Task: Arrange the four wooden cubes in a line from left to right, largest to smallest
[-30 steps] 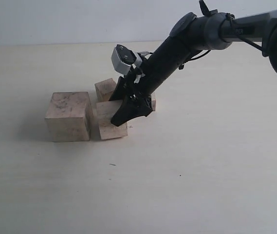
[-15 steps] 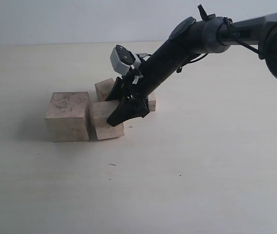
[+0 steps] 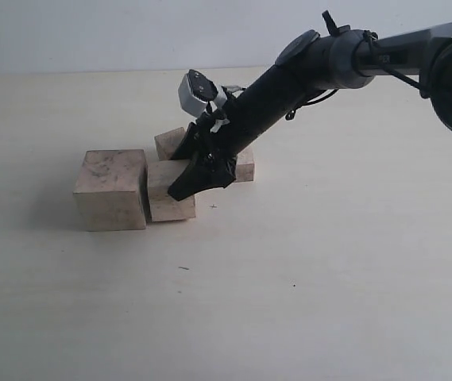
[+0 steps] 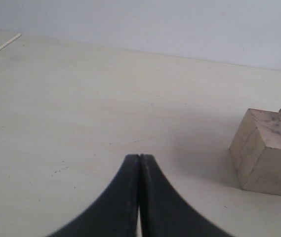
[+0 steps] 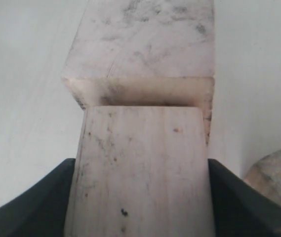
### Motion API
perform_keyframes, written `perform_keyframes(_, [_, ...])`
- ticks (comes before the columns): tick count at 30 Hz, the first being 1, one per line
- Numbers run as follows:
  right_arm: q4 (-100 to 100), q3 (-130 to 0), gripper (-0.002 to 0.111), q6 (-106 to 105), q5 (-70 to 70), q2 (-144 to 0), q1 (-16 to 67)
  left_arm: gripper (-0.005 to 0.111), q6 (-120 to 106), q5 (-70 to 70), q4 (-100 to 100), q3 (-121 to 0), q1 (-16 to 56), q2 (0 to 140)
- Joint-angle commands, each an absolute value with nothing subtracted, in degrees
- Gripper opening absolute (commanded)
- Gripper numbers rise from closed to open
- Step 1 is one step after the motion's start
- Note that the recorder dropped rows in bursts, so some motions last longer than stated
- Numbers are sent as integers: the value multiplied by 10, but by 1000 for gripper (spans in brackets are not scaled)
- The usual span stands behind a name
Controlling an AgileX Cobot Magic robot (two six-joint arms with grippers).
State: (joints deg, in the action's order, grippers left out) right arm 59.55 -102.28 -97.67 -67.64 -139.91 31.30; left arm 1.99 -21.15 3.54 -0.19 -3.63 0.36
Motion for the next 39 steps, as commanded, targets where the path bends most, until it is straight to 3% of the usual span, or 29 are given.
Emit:
perform_keyframes(1, [596,-1022,66,-972,-696,-1399,313,0,17,-206,40,0,-34,0])
perform_keyframes(10, [604,-1022,75,-918,-700,-1399,313,0,17,-206,40,0,-34,0])
perform_keyframes(25, [606,-1022,75,-877,-698,-1329,312,0,17,-206,40,0,-34,0])
perform_keyframes(28, [534,-1022,73,-816,-685,-1304,312,0,17,-206,40,0,-34,0])
perform_keyframes(33, [329,-1022,59,-710,-684,-1286,312,0,17,-206,40,0,-34,0])
perform_keyframes(39, [339,-1022,59,-675,-668,-1309,312,0,17,-206,40,0,-34,0])
